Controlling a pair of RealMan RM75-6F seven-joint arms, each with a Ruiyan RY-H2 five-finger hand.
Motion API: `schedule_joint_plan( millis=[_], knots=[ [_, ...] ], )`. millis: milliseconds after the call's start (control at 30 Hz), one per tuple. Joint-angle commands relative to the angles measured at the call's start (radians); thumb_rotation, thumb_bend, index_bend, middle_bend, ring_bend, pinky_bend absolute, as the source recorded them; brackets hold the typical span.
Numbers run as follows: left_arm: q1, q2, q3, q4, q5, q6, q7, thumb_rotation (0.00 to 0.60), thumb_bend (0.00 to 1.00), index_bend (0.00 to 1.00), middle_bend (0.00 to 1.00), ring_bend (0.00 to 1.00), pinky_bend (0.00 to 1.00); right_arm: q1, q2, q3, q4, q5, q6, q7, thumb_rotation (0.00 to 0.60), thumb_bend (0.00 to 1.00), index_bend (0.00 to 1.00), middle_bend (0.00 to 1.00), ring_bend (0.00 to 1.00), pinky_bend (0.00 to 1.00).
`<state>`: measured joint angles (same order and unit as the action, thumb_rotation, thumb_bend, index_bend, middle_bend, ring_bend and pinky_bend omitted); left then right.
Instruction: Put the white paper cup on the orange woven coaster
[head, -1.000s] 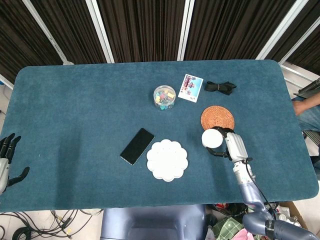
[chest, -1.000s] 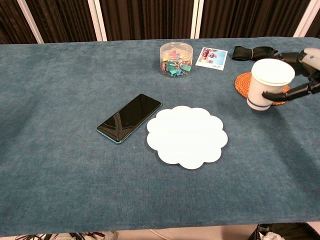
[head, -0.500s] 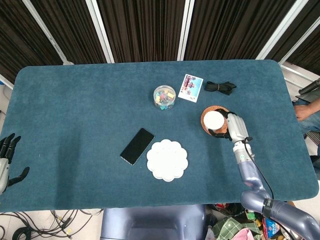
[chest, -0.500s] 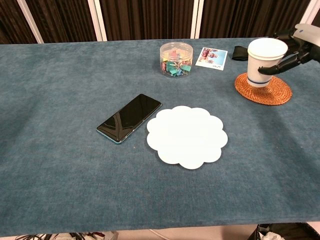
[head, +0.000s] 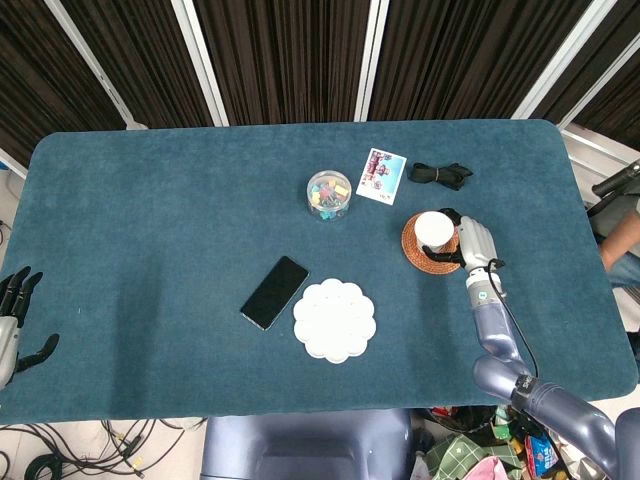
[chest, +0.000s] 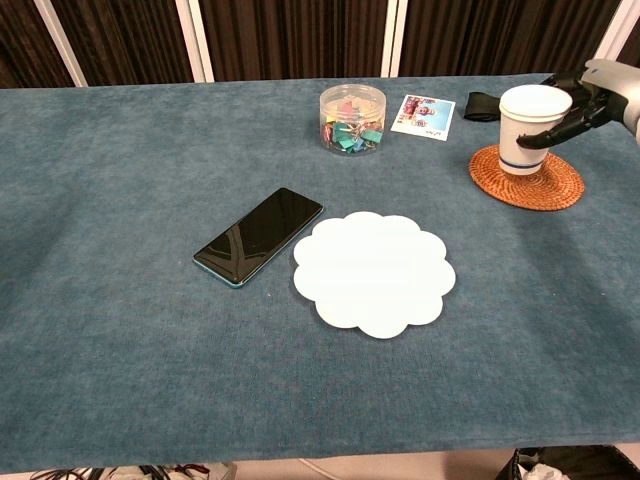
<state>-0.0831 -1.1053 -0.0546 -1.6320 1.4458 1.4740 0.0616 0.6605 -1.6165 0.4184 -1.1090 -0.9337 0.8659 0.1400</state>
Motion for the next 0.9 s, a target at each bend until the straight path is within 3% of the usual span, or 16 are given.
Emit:
schedule_joint_plan(
  millis=[33,167,400,733,900],
  knots=[
    [0.0,0.0,-0.001,0.0,-0.001,0.0,-0.001,0.6,0.28,0.0,0.0,0.0,0.0,0.003,-0.014,-0.01,0.02,0.002,-0.023,0.017,0.6,0.1,0.16,0.14,0.2,0.15],
    [0.0,0.001,-0.001,0.0,-0.003,-0.002,0.0,0.6,0.28,0.0,0.0,0.0,0.0,-0.002,-0.008,-0.019,0.028,0.001,-0.054,0.04,0.6,0.05,0.07,0.04,0.08,0.13],
    [0.0,0.001,-0.001,0.0,-0.004,-0.001,0.002,0.6,0.28,0.0,0.0,0.0,0.0,-0.027,0.045,-0.054,-0.005,-0.077,-0.02,0.039,0.6,0.03,0.03,0.01,0.06,0.12],
    [0.003,0.001,-0.002,-0.002,-0.005,0.004,0.003,0.6,0.28,0.0,0.0,0.0,0.0,-0.137,0.266,-0.085,-0.23,-0.163,0.106,0.014,0.6,0.03,0.02,0.0,0.02,0.12],
    [0.006,0.005,-0.008,-0.007,-0.013,0.009,-0.003,0.6,0.28,0.0,0.0,0.0,0.0,-0.243,0.4,-0.107,-0.414,-0.241,0.27,-0.009,0.6,0.05,0.02,0.0,0.02,0.12]
  ],
)
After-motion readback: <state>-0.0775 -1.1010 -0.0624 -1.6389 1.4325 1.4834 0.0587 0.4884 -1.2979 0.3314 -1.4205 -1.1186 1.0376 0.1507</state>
